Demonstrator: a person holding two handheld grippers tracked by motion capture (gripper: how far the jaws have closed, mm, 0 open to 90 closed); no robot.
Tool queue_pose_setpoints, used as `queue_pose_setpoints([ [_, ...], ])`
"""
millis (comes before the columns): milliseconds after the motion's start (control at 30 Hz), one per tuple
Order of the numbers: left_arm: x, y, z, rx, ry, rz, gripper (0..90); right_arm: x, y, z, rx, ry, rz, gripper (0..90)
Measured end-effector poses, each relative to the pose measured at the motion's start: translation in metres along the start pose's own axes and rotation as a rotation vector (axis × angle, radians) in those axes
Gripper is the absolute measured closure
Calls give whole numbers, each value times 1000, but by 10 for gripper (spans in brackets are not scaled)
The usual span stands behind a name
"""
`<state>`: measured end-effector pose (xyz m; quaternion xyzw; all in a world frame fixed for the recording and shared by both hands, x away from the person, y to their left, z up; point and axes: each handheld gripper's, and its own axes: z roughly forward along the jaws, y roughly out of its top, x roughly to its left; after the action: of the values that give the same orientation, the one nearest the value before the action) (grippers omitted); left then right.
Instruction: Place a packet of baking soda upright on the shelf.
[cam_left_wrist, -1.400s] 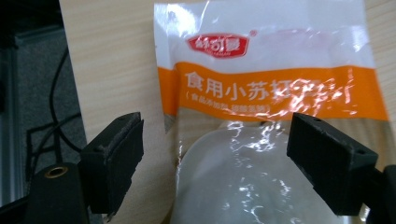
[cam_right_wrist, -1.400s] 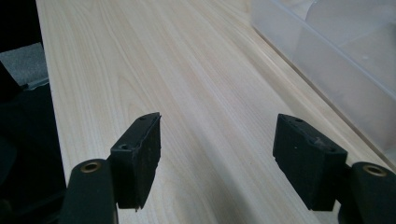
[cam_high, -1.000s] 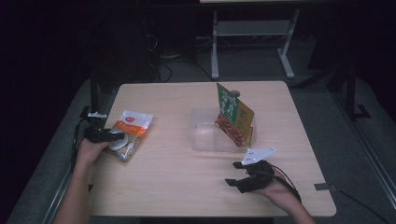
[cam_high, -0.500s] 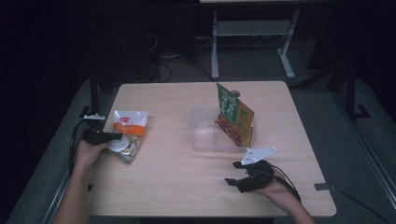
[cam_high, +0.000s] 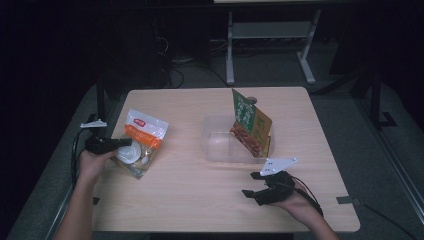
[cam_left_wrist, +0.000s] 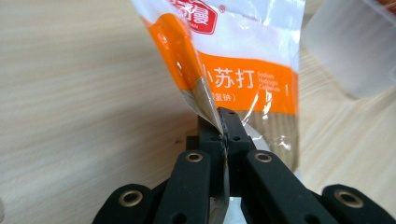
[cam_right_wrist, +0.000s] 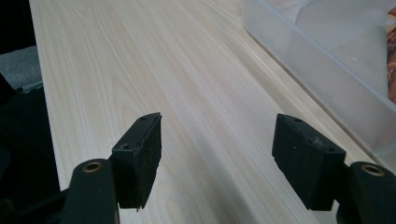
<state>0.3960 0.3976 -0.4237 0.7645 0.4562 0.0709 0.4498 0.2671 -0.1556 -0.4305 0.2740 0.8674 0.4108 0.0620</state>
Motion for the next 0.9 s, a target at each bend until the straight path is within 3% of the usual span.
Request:
queue_pose_setpoints([
  [233,-16,8,-9,-41,-54,33,899,-2,-1,-2,-18,-11,5,325],
  [267,-21,11,-11,-65,-90,34,899,-3,-1,-2,-16,-14,7,325],
  [533,-45,24,-12,-71,-130,93,900,-4,-2,-4,-24,-19,9,328],
  [900,-82,40,-17,-90,-227,170,899,-4,-1,-4,-29,-14,7,332],
])
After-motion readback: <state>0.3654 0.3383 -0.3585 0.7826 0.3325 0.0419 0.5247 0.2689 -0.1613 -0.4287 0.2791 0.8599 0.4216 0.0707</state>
